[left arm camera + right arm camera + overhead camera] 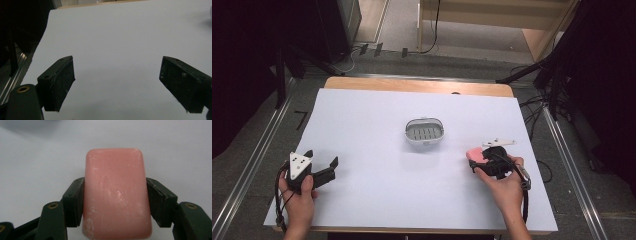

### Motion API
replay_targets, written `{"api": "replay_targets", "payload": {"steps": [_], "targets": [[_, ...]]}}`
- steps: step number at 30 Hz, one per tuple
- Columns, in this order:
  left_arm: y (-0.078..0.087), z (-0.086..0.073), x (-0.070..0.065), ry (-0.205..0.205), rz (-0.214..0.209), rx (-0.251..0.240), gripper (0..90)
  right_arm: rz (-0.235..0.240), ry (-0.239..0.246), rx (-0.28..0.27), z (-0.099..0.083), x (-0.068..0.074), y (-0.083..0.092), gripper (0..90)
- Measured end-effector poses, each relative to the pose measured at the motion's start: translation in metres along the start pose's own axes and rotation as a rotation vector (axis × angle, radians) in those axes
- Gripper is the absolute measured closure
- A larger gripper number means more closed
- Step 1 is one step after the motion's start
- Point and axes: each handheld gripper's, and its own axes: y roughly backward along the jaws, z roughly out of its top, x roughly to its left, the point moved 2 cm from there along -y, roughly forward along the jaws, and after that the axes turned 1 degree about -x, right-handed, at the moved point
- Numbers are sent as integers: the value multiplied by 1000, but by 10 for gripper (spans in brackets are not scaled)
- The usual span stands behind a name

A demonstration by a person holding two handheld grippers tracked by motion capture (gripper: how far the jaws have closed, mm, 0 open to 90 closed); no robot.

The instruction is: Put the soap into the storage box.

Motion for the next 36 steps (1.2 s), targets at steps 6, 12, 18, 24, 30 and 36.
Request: {"api": "replay_targets", "payload": {"steps": [6,12,18,24,30,36], "targets": [[0,0,0,0,-1,1,136,63,110,-14,14,3,6,387],[0,0,0,0,-1,0,137,108,213,-23,29,4,6,387],[0,0,0,-1,-2,-1,136,177,273,-36,40,5,3,387],[0,0,0,0,-1,-1,137,271,400,-50,51,14,-2,387],[0,0,0,2,-1,-1,137,327,456,-66,58,16,-7,387],[0,0,0,4,-2,-3,137,391,485,-89,66,18,-9,387]]}}
